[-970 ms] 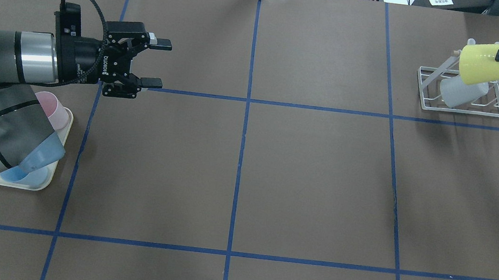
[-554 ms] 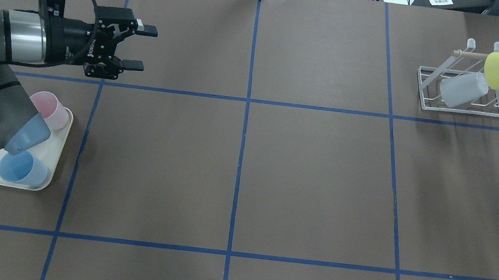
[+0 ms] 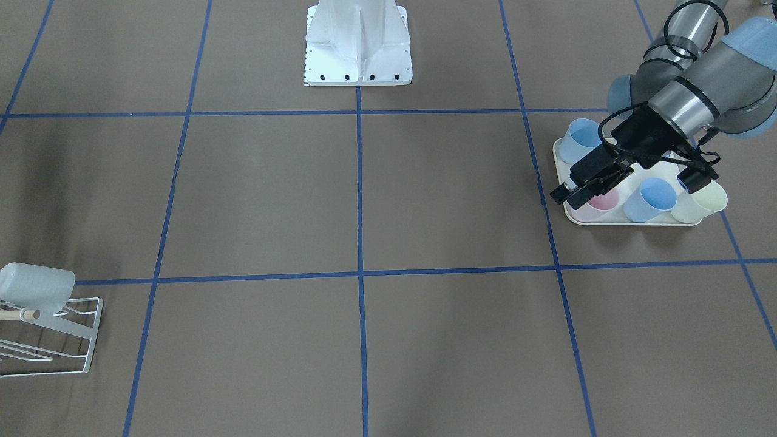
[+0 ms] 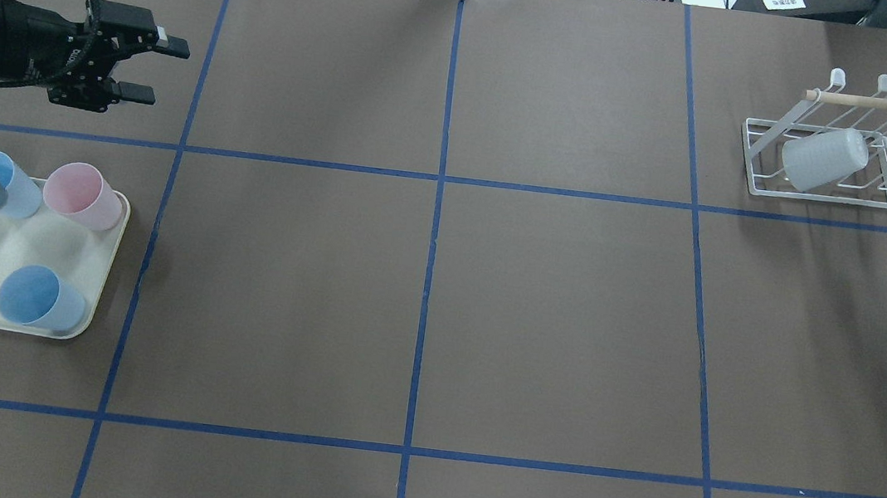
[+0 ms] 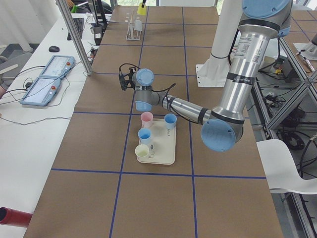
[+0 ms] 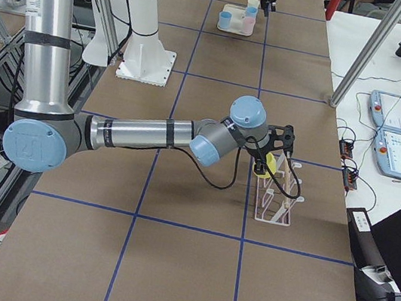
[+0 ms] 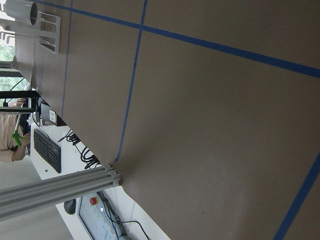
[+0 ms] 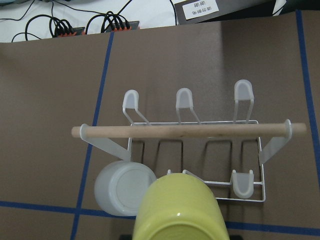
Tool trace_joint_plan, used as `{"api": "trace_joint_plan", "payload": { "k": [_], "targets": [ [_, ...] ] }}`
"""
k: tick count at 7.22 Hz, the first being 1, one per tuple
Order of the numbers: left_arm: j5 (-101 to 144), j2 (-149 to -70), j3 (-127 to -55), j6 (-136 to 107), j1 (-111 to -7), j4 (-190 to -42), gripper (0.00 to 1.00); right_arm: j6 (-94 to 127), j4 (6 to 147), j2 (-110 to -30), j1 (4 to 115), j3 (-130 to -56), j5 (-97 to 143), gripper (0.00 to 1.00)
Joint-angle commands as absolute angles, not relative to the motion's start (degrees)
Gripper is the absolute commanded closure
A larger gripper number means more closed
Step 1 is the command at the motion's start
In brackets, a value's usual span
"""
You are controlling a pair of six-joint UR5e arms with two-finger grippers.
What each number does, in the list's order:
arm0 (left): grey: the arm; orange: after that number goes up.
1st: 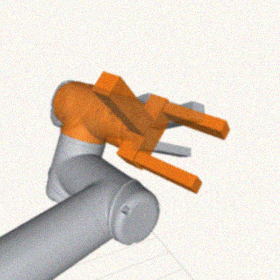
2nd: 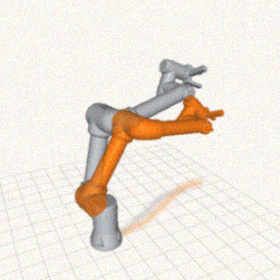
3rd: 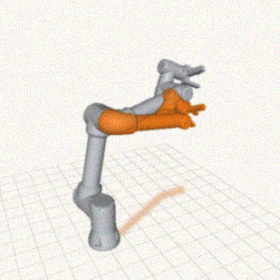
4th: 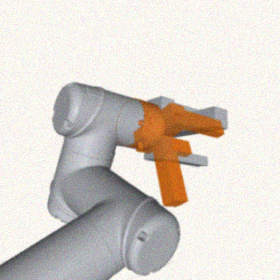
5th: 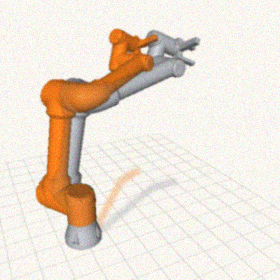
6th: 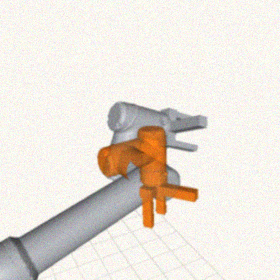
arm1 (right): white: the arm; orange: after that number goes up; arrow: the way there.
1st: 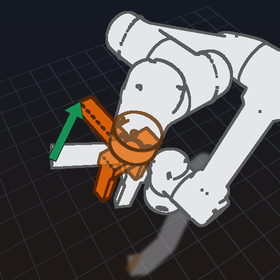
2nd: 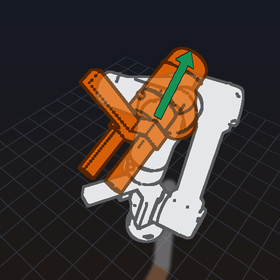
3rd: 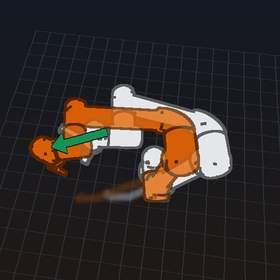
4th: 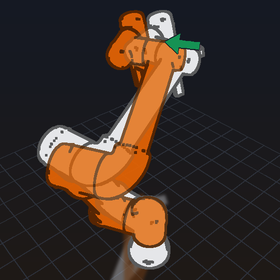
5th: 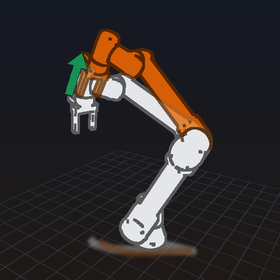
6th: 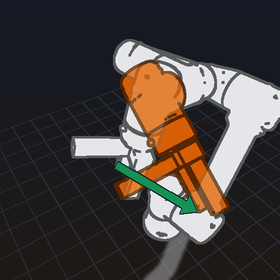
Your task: Transfer IKEA cup to right arm and place on rack
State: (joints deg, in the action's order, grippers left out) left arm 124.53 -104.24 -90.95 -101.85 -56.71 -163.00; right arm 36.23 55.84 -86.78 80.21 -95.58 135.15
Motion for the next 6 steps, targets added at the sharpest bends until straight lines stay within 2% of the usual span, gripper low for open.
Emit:
{"api": "trace_joint_plan", "payload": {
  "k": [1, 6],
  "targets": [
    [124.5, -103.9, -90.8, -101.7, -56.6, -162.9, 0.0, 33.5, 56.3, -84.3, 79.5, -91.0, 134.8, 0.81],
    [124.3, -104.0, -90.7, -101.7, -56.5, -162.9, 0.0, 33.6, 56.3, -81.6, 78.3, -88.2, 133.2, 0.81]
  ]
}}
